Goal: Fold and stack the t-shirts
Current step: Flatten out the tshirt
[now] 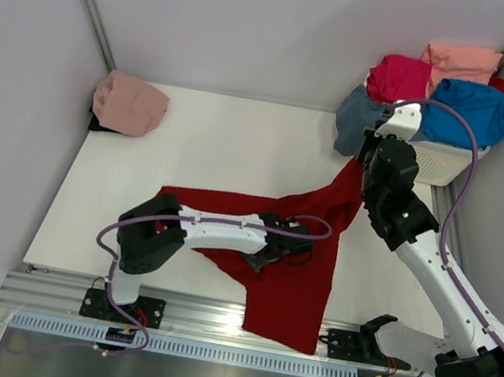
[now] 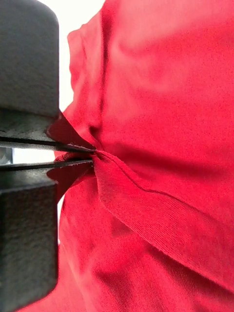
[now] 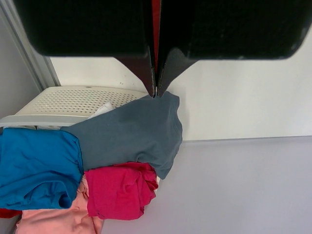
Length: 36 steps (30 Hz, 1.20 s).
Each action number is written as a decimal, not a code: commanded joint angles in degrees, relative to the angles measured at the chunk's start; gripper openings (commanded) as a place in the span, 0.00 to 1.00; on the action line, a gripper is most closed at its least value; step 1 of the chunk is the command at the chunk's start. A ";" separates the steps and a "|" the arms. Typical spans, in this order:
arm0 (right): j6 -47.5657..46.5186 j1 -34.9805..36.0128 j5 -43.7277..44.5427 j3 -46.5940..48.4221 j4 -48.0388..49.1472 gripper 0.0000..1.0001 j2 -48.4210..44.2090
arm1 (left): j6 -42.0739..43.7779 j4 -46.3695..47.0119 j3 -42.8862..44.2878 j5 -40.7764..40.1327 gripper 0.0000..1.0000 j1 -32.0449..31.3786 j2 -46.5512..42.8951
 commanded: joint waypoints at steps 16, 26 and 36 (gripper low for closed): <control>-5.75 -0.78 3.31 1.95 4.57 0.00 1.89 | -1.55 -12.51 -0.26 -18.17 0.18 8.09 -30.39; -3.56 -1.50 1.02 3.27 3.43 0.00 2.94 | 1.08 2.92 -11.76 4.37 0.19 13.83 -37.44; -2.24 -0.53 1.20 2.22 2.46 0.00 3.12 | 4.60 13.33 -17.05 15.23 0.32 7.94 -27.16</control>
